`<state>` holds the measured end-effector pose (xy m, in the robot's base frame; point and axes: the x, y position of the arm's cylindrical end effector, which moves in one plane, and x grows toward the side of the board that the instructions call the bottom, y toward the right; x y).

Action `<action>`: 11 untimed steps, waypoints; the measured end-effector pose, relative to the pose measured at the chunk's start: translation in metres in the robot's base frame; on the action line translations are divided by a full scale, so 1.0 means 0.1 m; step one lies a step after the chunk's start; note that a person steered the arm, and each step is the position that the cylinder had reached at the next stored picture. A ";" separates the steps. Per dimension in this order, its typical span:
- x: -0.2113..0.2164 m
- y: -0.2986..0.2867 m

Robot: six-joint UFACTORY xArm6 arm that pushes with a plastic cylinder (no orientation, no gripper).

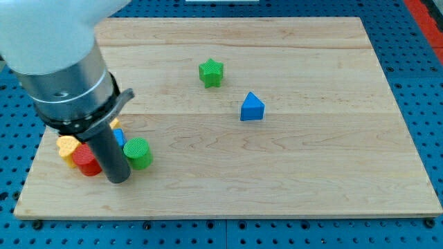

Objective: Push the green circle towards the bottom right

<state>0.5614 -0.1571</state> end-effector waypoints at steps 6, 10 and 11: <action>-0.48 0.63; -0.85 1.35; -0.70 2.17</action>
